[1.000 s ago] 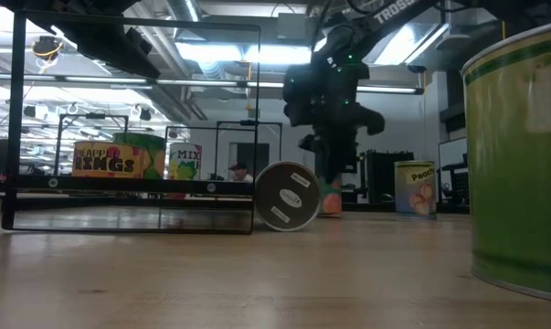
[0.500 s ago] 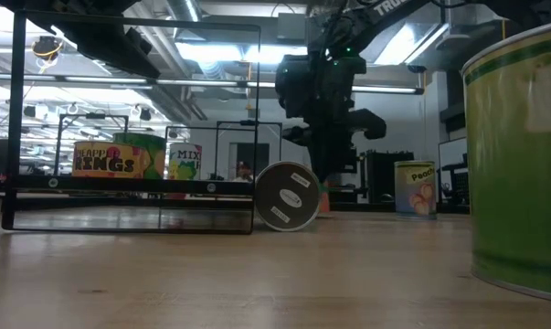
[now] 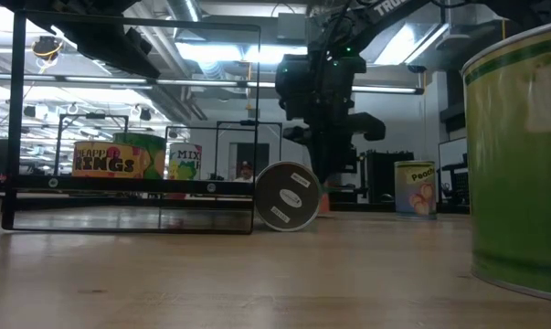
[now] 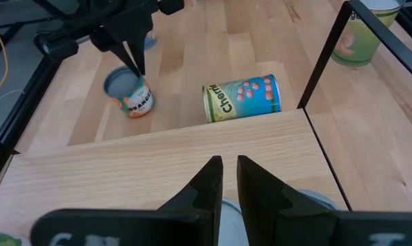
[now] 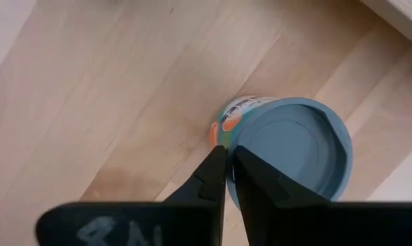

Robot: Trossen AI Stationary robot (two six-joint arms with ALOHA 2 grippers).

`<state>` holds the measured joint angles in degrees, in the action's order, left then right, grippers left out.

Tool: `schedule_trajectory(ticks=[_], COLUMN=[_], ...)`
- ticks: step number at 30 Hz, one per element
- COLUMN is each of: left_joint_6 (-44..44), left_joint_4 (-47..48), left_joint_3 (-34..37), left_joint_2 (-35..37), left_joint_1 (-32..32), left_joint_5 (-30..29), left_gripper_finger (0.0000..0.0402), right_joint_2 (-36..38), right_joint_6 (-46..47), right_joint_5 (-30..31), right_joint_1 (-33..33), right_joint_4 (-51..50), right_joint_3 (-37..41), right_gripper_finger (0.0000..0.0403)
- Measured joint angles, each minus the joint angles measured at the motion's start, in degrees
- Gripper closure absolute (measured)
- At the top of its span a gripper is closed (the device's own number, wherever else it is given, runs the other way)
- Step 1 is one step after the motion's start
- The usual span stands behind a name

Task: Pick and place cans onto a shelf
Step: Put the small canned oranges on the shelf

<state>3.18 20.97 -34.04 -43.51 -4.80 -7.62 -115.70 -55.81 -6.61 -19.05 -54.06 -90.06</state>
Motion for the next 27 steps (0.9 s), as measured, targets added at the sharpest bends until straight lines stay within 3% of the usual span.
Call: schedule_trajectory(ticks=[22, 27], left_joint_6=[-0.04, -0.04], left_joint_4=[-0.01, -0.01], left_joint_3=[0.0, 0.0], left_joint_2=[0.0, 0.0], left_joint_1=[0.0, 0.0], left_joint_5=[0.0, 0.0], left_gripper_finger=[0.0363, 0.0363], right_joint_2=[0.04, 0.11], right_joint_6=[0.24, 2.28], right_joint_5=[0.0, 0.14], right_joint_1=[-0.01, -0.02], right_joint_4=[1.25, 6.06], right_joint_3=[0.0, 2.43], right_gripper_finger=[0.0367, 0.0358])
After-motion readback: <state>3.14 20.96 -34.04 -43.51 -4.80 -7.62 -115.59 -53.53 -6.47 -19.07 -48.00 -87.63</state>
